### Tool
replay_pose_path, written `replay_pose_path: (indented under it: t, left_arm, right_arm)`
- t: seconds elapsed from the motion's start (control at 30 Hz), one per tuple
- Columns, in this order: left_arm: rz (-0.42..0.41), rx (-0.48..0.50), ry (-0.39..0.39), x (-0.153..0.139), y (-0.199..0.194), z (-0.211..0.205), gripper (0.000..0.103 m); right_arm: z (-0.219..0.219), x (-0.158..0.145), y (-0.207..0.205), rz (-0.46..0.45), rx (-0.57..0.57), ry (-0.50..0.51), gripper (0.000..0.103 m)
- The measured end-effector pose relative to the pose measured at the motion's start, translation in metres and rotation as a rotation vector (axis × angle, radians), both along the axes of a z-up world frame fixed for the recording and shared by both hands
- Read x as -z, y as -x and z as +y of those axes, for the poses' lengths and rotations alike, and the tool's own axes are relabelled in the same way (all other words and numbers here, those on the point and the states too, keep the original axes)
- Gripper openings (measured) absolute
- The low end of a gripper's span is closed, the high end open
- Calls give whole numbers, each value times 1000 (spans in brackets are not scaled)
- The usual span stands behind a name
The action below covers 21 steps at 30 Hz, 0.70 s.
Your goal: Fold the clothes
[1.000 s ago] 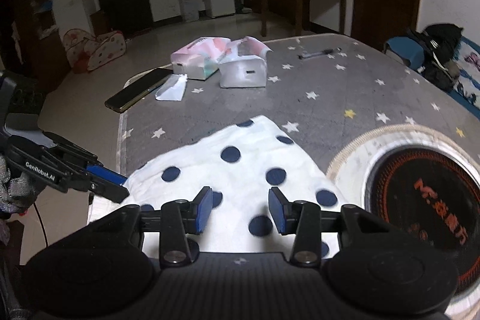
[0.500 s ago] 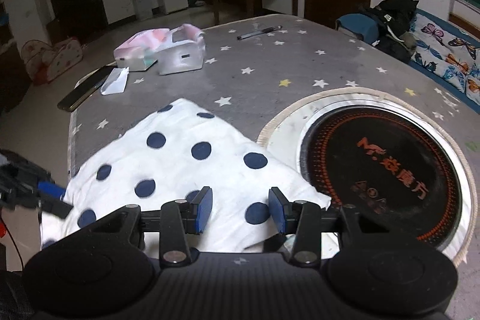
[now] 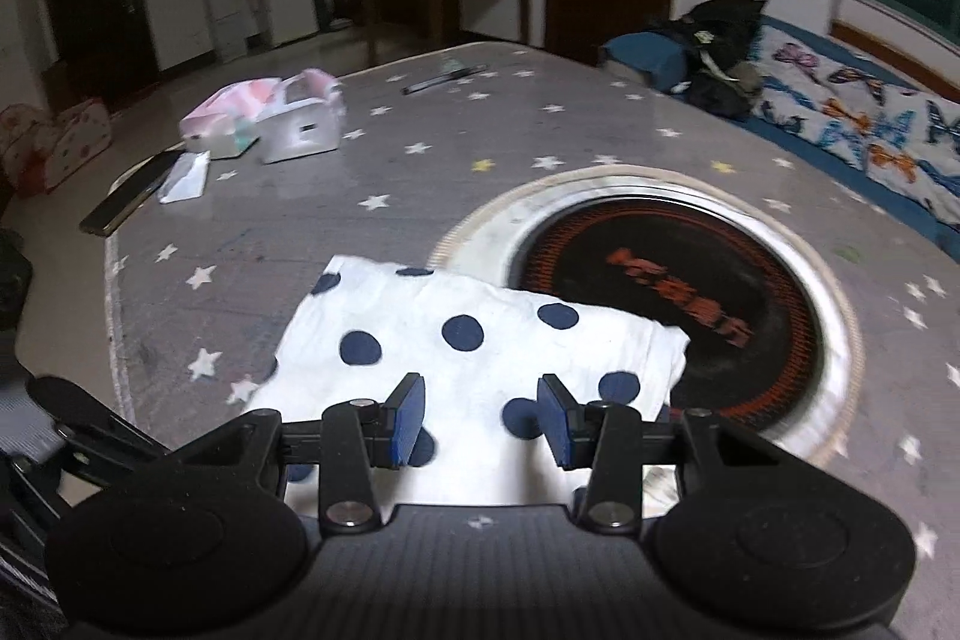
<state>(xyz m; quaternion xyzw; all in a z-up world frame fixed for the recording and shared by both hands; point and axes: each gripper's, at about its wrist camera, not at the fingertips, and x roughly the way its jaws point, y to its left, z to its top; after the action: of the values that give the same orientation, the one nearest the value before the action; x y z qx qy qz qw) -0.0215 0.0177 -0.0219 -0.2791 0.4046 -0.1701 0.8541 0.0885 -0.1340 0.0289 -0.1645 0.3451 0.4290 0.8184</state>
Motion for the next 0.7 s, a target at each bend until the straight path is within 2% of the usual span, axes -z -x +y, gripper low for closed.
replay_pose_path:
  t: [0.17, 0.3, 0.4, 0.57, 0.7]
  left_arm:
    - [-16, 50, 29, 7, -38, -37, 48]
    - [-24, 104, 11, 3, -41, -46, 56]
    - [-32, 145, -1, -2, -37, -46, 57]
    - [-83, 183, -70, -21, -24, -33, 57]
    - [-147, 143, -151, -39, -31, -17, 57]
  right_arm:
    - [-35, -6, 1, -24, 92, -9, 42]
    - [-63, -10, 5, -34, 172, -15, 42]
    - [-80, -7, 14, -27, 203, -15, 42]
    - [-90, 2, 35, -22, 218, -19, 42]
    - [-87, 7, 53, -30, 199, -15, 42]
